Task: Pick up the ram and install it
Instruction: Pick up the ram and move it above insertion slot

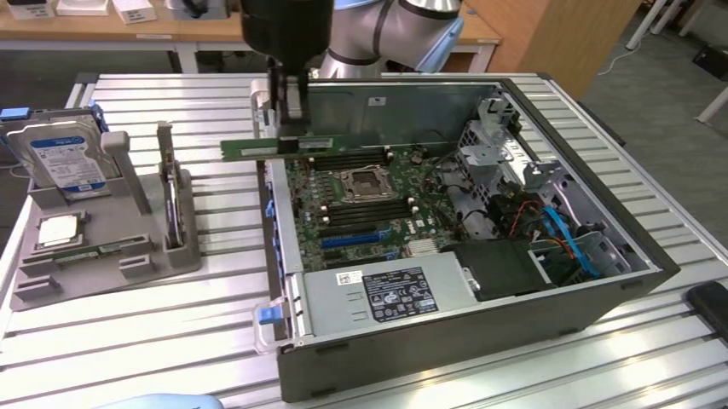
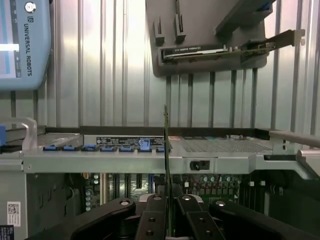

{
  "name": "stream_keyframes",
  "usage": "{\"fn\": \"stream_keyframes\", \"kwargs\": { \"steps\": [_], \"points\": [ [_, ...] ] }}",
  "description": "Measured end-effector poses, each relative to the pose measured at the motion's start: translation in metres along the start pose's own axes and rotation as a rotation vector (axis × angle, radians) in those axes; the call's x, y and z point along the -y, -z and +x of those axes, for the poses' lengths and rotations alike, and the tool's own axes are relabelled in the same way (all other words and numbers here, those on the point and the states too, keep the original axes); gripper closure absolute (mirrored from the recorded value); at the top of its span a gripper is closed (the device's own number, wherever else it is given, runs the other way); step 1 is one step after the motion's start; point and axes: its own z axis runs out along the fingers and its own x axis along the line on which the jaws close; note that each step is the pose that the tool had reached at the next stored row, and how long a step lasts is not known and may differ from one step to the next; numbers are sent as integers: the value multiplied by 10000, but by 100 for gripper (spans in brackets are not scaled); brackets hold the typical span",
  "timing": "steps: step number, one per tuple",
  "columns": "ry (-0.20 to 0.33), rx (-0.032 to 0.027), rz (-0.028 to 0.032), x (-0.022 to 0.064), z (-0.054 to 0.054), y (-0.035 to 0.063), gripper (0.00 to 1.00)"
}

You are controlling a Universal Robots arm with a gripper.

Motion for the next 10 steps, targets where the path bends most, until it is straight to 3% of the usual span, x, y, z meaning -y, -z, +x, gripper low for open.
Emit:
{"fn": "stream_keyframes", "kwargs": {
  "steps": [10],
  "points": [
    [-2, 0, -46, 358, -9, 6, 86]
  ]
}}
